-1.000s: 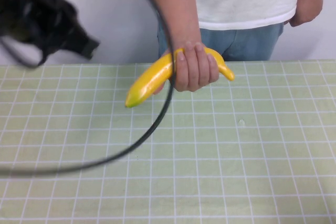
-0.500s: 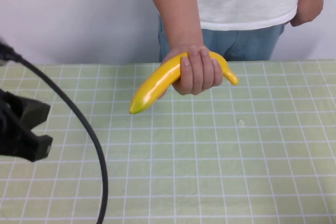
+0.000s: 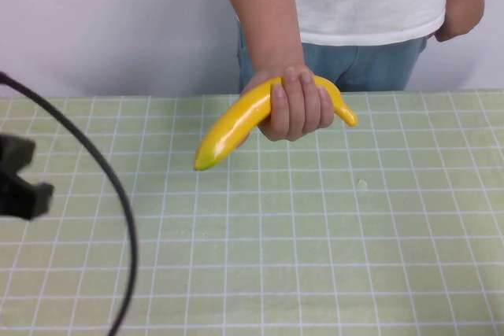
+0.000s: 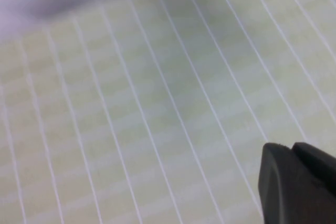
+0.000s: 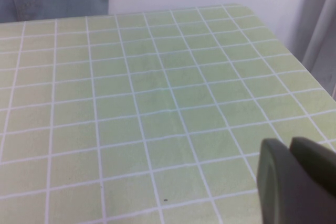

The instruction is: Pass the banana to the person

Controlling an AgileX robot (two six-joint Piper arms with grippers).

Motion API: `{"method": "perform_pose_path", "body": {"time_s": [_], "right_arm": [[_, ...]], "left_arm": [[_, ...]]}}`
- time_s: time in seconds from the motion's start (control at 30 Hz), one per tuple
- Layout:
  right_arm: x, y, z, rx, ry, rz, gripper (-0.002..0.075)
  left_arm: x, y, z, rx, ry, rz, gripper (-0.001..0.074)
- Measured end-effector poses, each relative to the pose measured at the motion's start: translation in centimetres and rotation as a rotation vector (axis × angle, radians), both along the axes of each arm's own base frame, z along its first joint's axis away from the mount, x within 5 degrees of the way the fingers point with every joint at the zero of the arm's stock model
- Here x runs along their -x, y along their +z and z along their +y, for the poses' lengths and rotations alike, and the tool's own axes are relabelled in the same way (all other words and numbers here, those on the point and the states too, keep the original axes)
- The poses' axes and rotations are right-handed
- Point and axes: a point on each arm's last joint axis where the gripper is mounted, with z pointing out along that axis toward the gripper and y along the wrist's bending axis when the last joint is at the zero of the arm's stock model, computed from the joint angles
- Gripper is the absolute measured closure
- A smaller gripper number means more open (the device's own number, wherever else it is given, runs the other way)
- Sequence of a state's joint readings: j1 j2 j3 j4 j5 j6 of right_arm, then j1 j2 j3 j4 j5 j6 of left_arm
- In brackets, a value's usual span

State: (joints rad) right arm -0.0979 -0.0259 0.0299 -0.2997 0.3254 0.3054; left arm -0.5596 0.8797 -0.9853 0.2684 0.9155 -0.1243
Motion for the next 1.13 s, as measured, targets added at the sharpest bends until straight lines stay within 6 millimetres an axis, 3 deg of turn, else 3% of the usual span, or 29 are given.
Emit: {"method": "perform_pose_path", "body": {"time_s": [0.23, 0.4, 0.67, 0.87, 1.0, 1.13], "right_arm": [[0.0, 0.0, 0.0, -0.002, 0.0, 0.0, 0.0735], [0.0, 0.0, 0.0, -0.002, 0.0, 0.0, 0.0735], [0.0, 0.0, 0.0, -0.002, 0.0, 0.0, 0.0735], [0.0, 0.0, 0.0, -0.002, 0.0, 0.0, 0.0735], [0.0, 0.0, 0.0, -0.002, 0.0, 0.0, 0.0735], [0.0, 0.0, 0.0, -0.002, 0.0, 0.0, 0.0735]], "left_arm": [[1.8, -0.1, 2.3, 0.147, -0.002, -0.341, 0.0737], [4.2, -3.7, 4.0, 0.2, 0.042, -0.52, 0.0738], [7.9, -12.2, 5.7, 0.244, 0.157, -0.518, 0.0738], [9.0, -18.8, 6.1, 0.318, 0.243, -0.461, 0.0738], [9.2, -20.4, 6.2, 0.338, 0.289, -0.339, 0.0738], [9.3, -20.4, 6.2, 0.345, 0.294, -0.333, 0.0738]]}}
